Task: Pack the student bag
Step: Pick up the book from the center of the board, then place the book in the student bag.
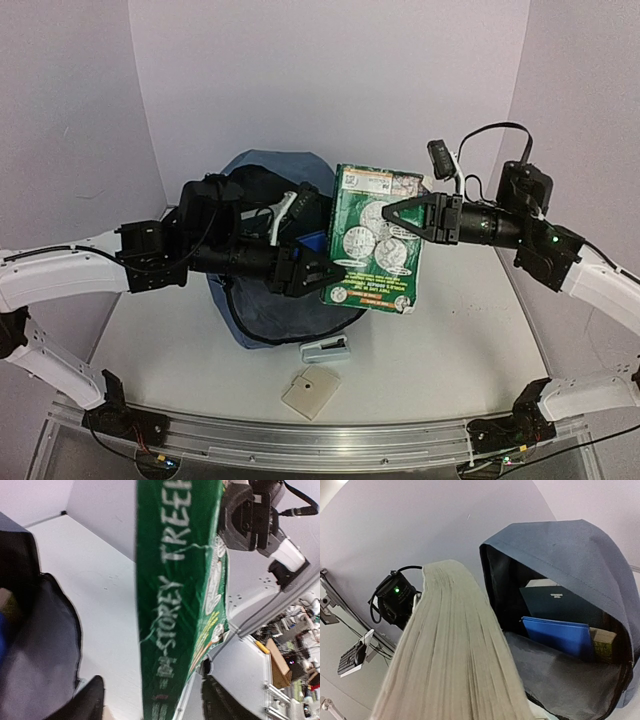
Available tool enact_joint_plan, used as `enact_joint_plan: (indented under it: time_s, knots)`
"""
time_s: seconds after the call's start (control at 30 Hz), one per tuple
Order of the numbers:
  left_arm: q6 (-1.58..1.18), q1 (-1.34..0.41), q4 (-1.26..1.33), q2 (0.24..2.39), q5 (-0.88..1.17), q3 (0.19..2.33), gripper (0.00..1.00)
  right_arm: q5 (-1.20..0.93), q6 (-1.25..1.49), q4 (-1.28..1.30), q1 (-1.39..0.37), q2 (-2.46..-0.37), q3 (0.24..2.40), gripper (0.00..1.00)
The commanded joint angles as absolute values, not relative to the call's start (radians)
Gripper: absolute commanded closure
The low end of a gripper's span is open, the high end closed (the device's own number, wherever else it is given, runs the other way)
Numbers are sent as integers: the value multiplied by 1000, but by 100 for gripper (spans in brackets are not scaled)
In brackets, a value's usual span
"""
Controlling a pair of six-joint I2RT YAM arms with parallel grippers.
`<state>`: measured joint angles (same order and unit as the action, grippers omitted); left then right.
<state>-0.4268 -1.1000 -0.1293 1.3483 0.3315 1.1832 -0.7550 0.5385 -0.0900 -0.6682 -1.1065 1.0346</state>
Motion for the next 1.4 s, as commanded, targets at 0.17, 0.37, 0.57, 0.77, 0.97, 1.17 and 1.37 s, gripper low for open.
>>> enact_joint_plan:
  time_s: [0.17, 0.37, 0.57, 0.77, 0.97, 1.17, 1.37]
  knots:
    - [-270, -1040, -453, 1214, -35, 1158, 20, -668, 305, -88, -660, -1103, 1189, 100]
    - [-123, -1009, -527, 1263, -130, 1181, 37, -694, 263, -74, -660, -1158, 1240, 100]
    - [-62, -1003, -607, 1372, -207, 1236, 52, -737, 179, -14, -661, -1220, 1331, 100]
    - [-43, -1003, -592, 1387, -184, 1228, 62, -732, 120, 0, -662, -1267, 1385, 100]
    - [-53, -1004, -564, 1349, -97, 1190, 73, -732, 45, 33, -669, -1337, 1443, 100]
    - [-88, -1005, -599, 1344, -78, 1171, 60, -727, -49, 39, -690, -1393, 1467, 100]
    - [-89, -1006, -610, 1358, -108, 1151, 42, -732, -108, 38, -701, -1453, 1491, 100]
